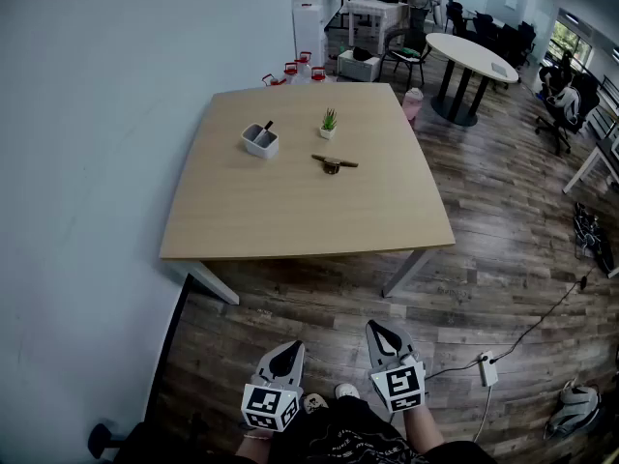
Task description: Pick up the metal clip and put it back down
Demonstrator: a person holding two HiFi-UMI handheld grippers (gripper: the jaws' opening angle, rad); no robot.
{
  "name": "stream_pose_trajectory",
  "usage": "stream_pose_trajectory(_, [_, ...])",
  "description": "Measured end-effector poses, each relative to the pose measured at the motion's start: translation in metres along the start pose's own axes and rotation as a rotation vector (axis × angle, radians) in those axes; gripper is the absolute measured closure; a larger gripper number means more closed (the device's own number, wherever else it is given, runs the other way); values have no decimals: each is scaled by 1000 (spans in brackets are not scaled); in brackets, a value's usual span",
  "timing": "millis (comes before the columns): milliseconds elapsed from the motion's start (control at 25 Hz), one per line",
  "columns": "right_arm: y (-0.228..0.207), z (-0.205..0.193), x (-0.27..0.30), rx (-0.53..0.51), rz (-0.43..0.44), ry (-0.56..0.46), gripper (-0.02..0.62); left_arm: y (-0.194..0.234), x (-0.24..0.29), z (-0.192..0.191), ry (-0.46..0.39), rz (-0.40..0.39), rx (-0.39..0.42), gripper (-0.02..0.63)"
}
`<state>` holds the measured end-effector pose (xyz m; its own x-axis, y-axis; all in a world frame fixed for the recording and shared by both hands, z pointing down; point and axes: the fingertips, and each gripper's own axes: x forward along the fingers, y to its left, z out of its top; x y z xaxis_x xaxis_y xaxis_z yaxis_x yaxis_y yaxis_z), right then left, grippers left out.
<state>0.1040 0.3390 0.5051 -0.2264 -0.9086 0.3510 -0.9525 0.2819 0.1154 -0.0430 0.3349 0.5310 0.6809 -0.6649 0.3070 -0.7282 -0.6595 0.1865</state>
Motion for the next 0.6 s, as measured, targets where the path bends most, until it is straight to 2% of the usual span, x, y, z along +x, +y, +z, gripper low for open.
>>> stream_pose_trajectory(360, [9, -12, -41, 25, -5, 6, 581, -33, -21, 2, -22, -11, 24, 597])
stream_pose_trajectory(600, [-6, -13, -55, 90, -61, -19, 571, -42, -23, 9, -45, -18, -1, 594])
